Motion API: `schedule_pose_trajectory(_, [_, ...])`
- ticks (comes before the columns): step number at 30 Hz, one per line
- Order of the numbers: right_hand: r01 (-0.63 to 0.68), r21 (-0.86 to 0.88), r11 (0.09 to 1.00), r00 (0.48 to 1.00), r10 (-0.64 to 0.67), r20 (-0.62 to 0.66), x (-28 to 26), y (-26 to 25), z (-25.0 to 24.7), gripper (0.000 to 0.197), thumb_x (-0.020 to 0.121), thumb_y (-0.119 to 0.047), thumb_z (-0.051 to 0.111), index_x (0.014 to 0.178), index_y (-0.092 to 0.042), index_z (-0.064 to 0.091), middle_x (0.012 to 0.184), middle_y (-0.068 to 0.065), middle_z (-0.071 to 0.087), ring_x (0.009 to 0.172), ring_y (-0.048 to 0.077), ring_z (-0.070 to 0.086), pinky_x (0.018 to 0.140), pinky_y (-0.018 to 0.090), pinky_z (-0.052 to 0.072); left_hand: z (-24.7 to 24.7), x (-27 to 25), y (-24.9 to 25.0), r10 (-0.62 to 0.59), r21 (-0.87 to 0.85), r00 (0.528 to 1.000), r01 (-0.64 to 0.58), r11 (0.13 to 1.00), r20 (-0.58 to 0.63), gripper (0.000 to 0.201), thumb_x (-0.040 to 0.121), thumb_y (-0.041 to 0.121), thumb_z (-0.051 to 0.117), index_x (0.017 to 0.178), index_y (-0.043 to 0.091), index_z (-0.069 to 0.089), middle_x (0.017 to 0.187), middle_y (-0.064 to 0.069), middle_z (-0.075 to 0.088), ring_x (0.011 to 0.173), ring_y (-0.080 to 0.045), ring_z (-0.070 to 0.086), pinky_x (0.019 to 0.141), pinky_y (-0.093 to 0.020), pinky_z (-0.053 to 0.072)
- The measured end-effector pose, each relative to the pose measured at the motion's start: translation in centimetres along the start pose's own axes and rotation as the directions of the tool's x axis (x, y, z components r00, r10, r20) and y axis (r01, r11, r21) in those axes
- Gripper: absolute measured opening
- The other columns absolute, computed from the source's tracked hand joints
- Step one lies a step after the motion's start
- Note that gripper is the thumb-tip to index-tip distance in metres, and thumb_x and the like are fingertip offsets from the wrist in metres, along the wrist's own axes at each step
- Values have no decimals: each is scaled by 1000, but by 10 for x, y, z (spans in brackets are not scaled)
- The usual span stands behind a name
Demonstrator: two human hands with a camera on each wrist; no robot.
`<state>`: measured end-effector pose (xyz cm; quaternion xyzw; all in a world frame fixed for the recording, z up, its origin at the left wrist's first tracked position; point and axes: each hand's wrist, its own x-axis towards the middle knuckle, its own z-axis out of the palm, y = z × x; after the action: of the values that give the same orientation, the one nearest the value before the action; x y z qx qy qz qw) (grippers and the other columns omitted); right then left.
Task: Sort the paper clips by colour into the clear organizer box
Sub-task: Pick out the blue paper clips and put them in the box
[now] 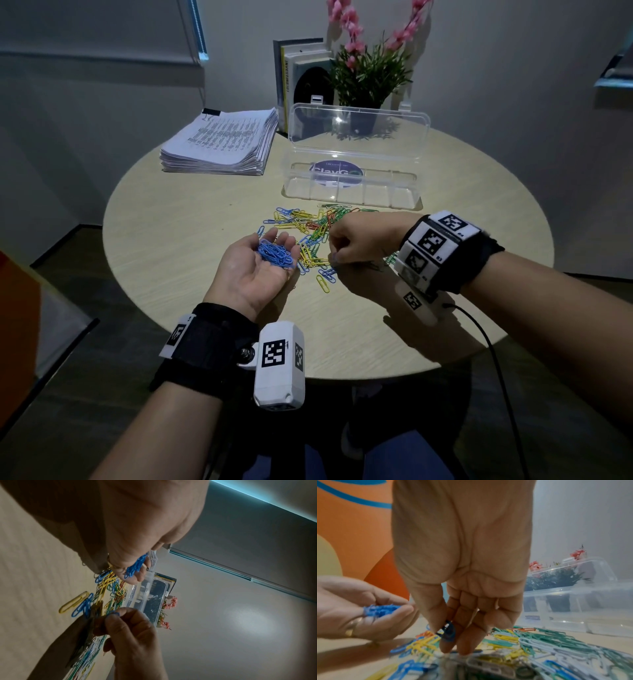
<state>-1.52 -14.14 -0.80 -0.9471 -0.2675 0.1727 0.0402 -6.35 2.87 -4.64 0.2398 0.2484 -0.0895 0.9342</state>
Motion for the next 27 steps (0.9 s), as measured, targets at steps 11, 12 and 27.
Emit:
schedule_pose_trajectory(11, [108,429,897,989,-53,-140,0,-24,-28,26,80,-6,73,105,-5,64,82,2,69,68,14,67,61,19,58,15,-1,-24,-72,82,996,68,994,49,39,103,29,26,112,5,55,101,-19,60,91,-25,57,86,-36,45])
schedule_pose_trajectory(12, [121,429,895,986,-59,-155,0,-27,-29,27,80,-8,74,105,-4,65,87,5,71,73,17,70,67,23,60,16,-1,-26,-76,80,996,72,994,53,40,103,30,25,116,4,53,102,-20,61,93,-26,57,91,-37,43])
schedule_pose_trajectory(27, [-73,177,981,997,78,-20,4,-5,5,11,76,-23,77,85,-17,74,76,-3,69,68,12,63,63,26,53,4,2,-9,-8,25,1000,8,1000,-11,39,103,26,27,94,3,57,91,-15,57,84,-24,57,83,-36,44])
